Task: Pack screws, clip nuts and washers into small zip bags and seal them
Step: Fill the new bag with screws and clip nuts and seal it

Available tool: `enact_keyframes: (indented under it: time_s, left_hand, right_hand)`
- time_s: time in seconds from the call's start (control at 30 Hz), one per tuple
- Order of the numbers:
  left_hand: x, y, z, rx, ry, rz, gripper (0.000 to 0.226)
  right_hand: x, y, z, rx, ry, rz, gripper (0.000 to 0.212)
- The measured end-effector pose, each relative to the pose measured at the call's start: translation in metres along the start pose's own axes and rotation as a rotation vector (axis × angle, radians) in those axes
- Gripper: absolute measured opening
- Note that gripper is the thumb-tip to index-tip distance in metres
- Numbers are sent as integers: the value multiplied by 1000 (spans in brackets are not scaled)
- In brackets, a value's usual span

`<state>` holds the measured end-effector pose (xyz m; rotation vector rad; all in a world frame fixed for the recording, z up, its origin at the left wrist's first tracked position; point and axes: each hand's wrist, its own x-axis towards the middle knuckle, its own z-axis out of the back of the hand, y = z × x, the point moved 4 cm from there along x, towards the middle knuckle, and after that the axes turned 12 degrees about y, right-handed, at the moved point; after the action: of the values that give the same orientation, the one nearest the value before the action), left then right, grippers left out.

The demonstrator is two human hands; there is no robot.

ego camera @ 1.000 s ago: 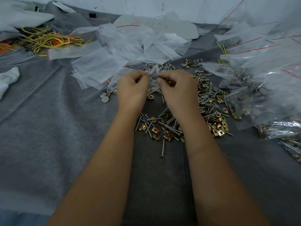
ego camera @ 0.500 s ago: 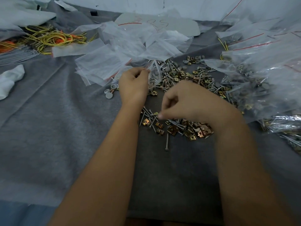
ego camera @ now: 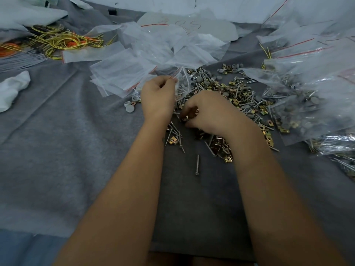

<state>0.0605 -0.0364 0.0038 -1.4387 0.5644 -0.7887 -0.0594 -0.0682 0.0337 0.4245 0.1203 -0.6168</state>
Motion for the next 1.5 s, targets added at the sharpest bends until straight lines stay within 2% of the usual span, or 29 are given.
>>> enact_keyframes:
  time_s: [0.23,0.4,0.67,0.83,0.9,1.0,1.17,1.3,1.4,1.5]
  left_hand:
    - [3,3,1,-5,6,-11,22]
    - [2,3,-1,-3,-1,-3,21]
    - [0,1,0,1,12,-11,21]
    - [-1,1,-1,2,8,-14,23]
    - [-1,1,-1,2,5,-14,22]
    - [0,1,-1,6,0,-6,21]
    - [0,0,-1,22,1,-15,26]
    - [-1,-1,-1,19,6,-30,26]
    - [-1,0,-1,7,11,-24,25]
    - [0,1,-2,4,13,-8,25]
  right_hand:
    - [18,-18,-4,174,-184,-44,25]
    - [13,-23,-11,301,-290,21,25]
    - [2,-31,-4,576,-498,28,10]
    - [-3,-34,1,642,-585,12,17]
    - [-3,-36,0,574,-574,-46,12]
    - [-1,-32,-2,309,-525,-73,14]
    - [7,-15,-10,-72,-292,7,23]
    - [7,-12,-11,-97,-301,7,14]
    - [3,-17,-8,105,-404,8,8]
    - [-5,-23,1,437,-667,9,6]
